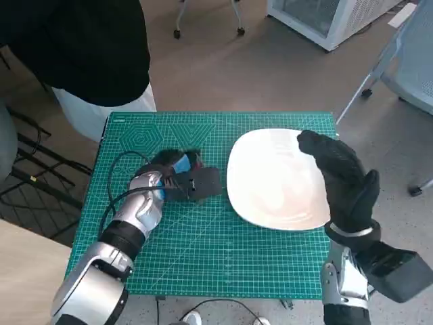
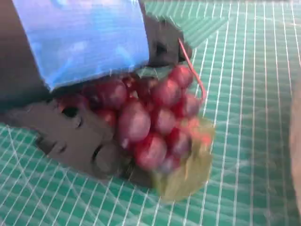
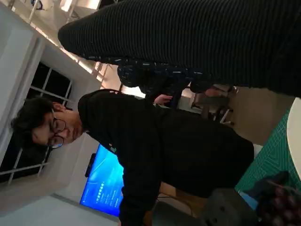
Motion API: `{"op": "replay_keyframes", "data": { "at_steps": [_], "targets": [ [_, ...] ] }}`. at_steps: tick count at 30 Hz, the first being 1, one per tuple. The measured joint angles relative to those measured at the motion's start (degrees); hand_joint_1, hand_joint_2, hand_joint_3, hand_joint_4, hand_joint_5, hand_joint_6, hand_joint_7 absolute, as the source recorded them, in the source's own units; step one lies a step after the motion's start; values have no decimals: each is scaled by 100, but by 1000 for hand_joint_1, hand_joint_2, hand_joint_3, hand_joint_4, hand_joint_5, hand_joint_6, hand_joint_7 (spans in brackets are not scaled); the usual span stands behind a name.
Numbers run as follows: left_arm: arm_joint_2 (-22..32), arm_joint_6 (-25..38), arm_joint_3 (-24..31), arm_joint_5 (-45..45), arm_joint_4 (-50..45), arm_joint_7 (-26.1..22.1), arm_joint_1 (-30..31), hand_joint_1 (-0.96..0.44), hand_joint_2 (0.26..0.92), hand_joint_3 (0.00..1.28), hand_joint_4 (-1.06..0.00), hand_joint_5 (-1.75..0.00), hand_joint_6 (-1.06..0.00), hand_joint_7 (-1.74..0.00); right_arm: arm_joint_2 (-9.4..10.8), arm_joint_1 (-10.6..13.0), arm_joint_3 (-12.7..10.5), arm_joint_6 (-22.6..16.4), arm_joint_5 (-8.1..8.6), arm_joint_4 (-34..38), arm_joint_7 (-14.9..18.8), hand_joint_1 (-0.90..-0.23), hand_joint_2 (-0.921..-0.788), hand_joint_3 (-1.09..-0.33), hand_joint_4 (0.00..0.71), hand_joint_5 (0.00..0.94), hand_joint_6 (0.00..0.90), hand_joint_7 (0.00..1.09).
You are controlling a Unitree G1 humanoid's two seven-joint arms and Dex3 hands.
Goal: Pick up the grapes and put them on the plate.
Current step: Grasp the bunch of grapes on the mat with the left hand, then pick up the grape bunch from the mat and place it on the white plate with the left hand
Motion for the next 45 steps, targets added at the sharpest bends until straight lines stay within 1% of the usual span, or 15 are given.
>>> {"op": "replay_keyframes", "data": {
  "at_steps": [3,4,5,8,9,11,14,17,35,45],
  "targets": [
    [19,-48,-80,72,-31,101,-2,361,803,332,-612,-1344,-812,-107,-2,-3,-1,1,1,0,4,-643,-921,-731,287,0,78,328],
    [26,-53,-107,99,-52,118,-1,345,822,309,-601,-1346,-816,-172,-3,-5,-1,1,1,0,7,-644,-921,-731,287,0,78,329],
    [32,-54,-134,122,-77,128,-1,301,844,283,-586,-1348,-792,-320,-5,-7,-1,1,1,0,10,-644,-921,-731,287,0,77,329],
    [48,-45,-198,165,-158,141,5,117,893,218,-546,-1335,-632,-922,-10,-14,-1,1,1,1,25,-644,-921,-731,287,0,76,332],
    [52,-38,-213,174,-184,141,10,81,902,207,-537,-1333,-598,-1042,-13,-16,-2,1,1,3,31,-644,-921,-731,287,0,75,332],
    [62,-19,-236,188,-235,140,22,41,912,194,-525,-1367,-575,-1124,-17,-25,-5,2,2,12,40,-644,-921,-731,287,0,74,334],
    [75,5,-260,195,-291,138,39,18,918,183,-512,-1468,-592,-1060,-25,-40,-15,2,3,36,49,-644,-921,-731,287,0,73,336],
    [88,24,-278,195,-318,128,46,10,920,177,-513,-1500,-598,-1033,-36,-49,-20,2,3,53,56,-644,-921,-731,287,0,72,338],
    [111,48,-269,149,-316,64,50,3,921,187,-479,-1543,-604,-1031,-47,-216,-52,-21,-1,210,96,-644,-921,-735,288,1,66,351],
    [208,129,-247,140,-625,10,162,5,921,192,-467,-1565,-610,-1013,-46,-234,-55,-54,0,246,106,-644,-921,-736,288,0,61,358]
  ]
}}
